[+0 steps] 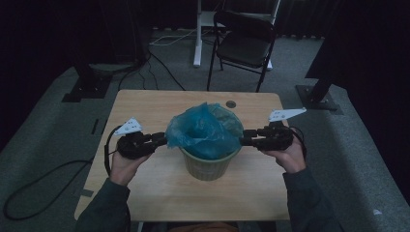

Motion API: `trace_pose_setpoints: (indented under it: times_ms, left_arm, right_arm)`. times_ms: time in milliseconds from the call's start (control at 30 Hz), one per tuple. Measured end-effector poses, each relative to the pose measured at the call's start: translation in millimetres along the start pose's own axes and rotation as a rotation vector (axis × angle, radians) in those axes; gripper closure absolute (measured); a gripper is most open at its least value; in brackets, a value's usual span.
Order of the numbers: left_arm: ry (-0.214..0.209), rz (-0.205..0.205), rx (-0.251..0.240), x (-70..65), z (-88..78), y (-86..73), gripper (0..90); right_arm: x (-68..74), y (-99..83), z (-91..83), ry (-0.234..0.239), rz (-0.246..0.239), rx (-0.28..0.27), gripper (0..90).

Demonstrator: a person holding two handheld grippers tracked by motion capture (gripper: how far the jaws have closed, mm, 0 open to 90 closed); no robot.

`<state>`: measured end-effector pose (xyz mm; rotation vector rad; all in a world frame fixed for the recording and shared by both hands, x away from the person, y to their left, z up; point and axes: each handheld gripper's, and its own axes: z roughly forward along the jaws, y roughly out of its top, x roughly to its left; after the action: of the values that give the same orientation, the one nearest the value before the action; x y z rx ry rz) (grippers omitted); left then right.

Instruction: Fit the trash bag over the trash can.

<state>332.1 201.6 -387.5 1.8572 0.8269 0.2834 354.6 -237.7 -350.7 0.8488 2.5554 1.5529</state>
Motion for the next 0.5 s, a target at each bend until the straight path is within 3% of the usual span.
trace_pose_setpoints:
  times_ms: [133,367,400,500]
  left_arm:
    - [-0.056,0.001,-0.037,-0.3,-5.8,2.3,66.1]
    - [-0.079,0.019,-0.015,-5.6,0.9,3.5,66.6]
    - [-0.093,0.039,0.011,-11.8,7.4,4.0,69.3]
    - [-0.101,0.056,0.03,-17.3,12.6,3.9,75.5]
  right_arm:
    - [1.0,-0.5,3.4,0.044,-0.012,0.003,53.8]
    - [1.2,-1.6,11.1,0.075,-0.022,0.052,57.8]
    - [1.7,-3.0,12.8,0.081,-0.026,0.073,70.6]
    - [2.1,-5.0,12.1,0.085,-0.031,0.087,83.5]
